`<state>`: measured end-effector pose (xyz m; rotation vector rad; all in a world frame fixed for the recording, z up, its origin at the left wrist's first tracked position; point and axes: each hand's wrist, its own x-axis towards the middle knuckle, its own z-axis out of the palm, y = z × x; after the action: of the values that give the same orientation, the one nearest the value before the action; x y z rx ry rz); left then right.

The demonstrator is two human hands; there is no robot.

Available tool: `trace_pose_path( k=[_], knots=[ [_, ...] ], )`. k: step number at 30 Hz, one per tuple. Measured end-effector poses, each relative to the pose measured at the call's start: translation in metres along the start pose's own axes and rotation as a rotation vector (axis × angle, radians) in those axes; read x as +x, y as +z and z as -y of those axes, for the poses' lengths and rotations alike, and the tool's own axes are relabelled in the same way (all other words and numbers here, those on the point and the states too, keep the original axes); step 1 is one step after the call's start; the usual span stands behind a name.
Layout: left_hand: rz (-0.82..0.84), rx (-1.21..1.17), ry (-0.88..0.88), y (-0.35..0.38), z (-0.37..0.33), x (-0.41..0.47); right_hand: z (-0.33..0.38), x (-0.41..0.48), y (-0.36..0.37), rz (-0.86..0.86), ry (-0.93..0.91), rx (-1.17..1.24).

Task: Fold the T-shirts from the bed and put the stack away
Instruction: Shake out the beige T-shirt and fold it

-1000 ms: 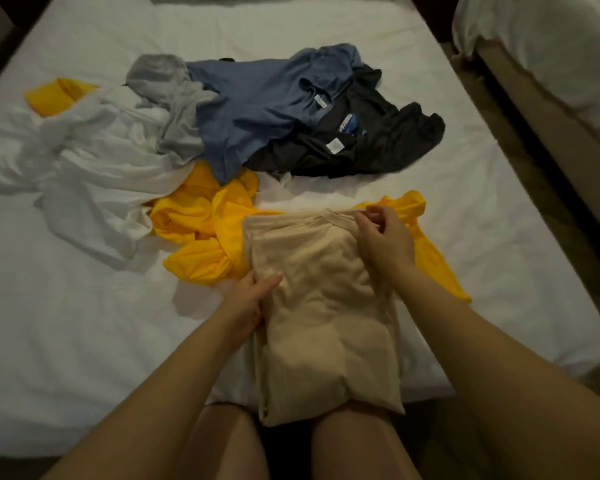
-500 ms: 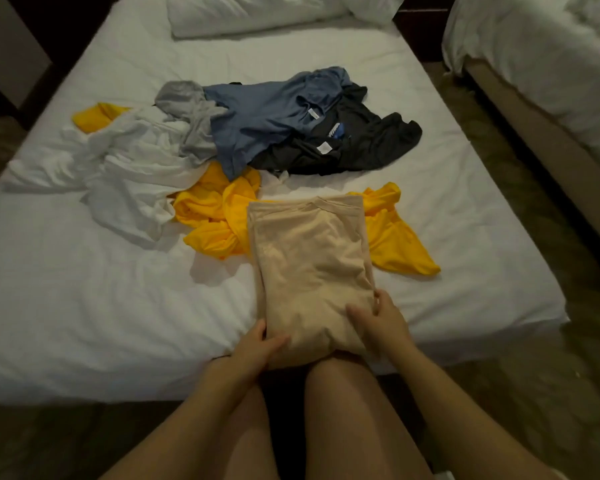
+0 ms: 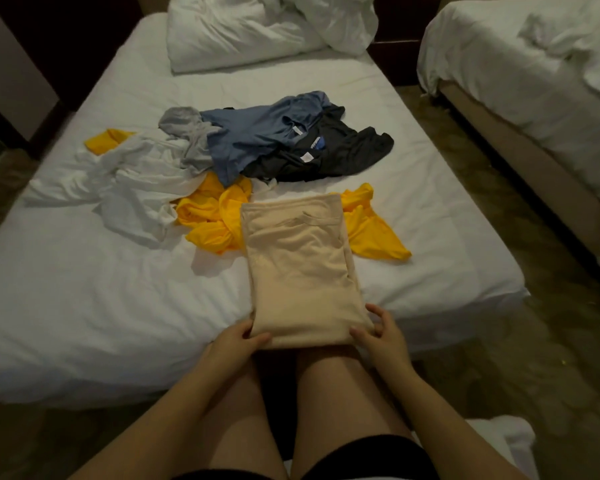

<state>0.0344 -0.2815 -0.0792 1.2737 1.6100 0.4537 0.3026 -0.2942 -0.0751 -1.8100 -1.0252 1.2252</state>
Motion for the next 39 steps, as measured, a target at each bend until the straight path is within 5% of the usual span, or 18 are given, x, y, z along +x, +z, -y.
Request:
trace_pose_path(
  k=[3, 11, 17, 27, 39],
  knots=[
    [0.033, -0.145, 0.038, 0.0, -0.015, -0.014, 0.011, -0.007, -0.005, -0.023, -0.033, 0.028],
    [-0.019, 0.059, 0.029, 0.0, 0.015, -0.027, 0.017, -0.036, -0.026, 0.039, -0.067, -0.064],
    [0.012, 0.156, -0.096, 0.004, -0.002, -0.055, 0.001, -0.049, -0.034, 0.12, 0.021, -0.359],
    [0.007, -0.443, -0.486, 0.022, -0.012, -0.024, 0.025, -0.012, -0.02, 0.133, 0.066, -0.287],
    [-0.108, -0.698, -0.269, 0.019, -0.038, 0.05, 0.048, 0.078, 0.019, 0.008, 0.095, -0.212]
  ],
)
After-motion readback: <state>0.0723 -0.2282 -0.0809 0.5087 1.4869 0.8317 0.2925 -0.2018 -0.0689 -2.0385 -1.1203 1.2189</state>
